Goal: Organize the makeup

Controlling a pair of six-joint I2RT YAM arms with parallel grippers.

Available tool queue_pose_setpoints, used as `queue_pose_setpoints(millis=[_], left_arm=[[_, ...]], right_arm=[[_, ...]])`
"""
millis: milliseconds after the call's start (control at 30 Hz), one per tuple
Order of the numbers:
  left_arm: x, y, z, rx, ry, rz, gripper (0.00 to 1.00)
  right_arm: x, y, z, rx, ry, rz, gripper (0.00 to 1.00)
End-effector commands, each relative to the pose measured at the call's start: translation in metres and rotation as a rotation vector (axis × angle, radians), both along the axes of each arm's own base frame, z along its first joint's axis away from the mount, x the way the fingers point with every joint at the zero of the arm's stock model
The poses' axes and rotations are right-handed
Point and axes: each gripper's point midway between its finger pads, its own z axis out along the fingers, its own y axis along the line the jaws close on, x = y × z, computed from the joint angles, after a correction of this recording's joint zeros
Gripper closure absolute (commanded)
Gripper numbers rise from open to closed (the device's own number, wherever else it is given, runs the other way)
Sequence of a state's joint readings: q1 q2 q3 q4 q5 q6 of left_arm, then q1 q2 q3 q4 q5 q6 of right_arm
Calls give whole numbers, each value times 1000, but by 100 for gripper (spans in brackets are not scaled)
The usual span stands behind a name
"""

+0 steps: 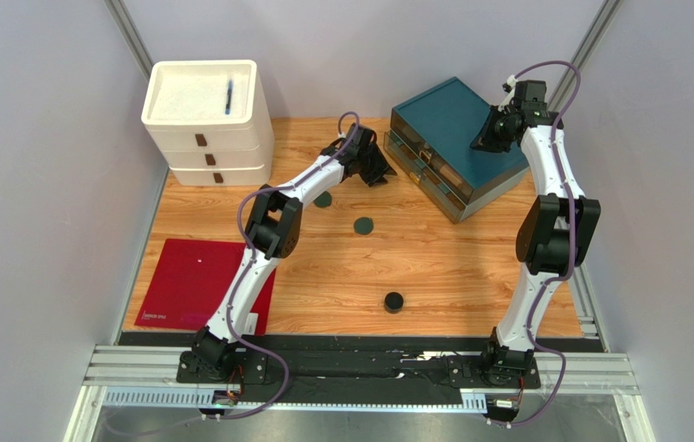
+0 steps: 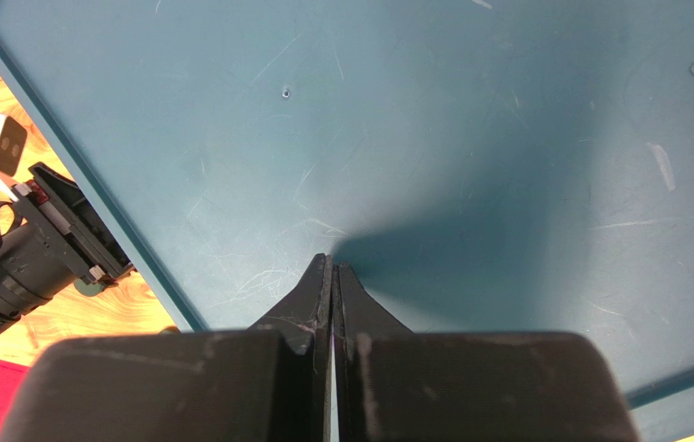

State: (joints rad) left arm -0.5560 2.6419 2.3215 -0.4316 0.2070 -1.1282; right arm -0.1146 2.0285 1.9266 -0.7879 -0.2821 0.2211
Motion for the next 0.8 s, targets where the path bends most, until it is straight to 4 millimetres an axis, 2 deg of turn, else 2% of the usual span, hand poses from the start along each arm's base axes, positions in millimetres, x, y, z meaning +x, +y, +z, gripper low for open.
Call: queue_pose_setpoints(millis=[0, 167, 333, 400, 567, 767], left_arm=[[11, -10, 85, -82, -191, -36, 51], [14, -20, 101, -161, -205, -33, 48], [9, -41, 109, -210, -207, -51, 48], [8, -46, 105, -212, -202, -50, 48], [8, -61, 110, -251, -223, -45, 48], [10, -63, 101, -208, -196, -19, 49]], right_arm=[[-46, -21, -72, -58, 288, -51, 100], [-48, -21, -76, -56, 299, -50, 100], [-47, -21, -76, -55, 298, -51, 100], [-47, -21, -77, -56, 299, -52, 100], [-48, -21, -78, -57, 302, -51, 100], [-49, -21, -79, -57, 306, -49, 100]])
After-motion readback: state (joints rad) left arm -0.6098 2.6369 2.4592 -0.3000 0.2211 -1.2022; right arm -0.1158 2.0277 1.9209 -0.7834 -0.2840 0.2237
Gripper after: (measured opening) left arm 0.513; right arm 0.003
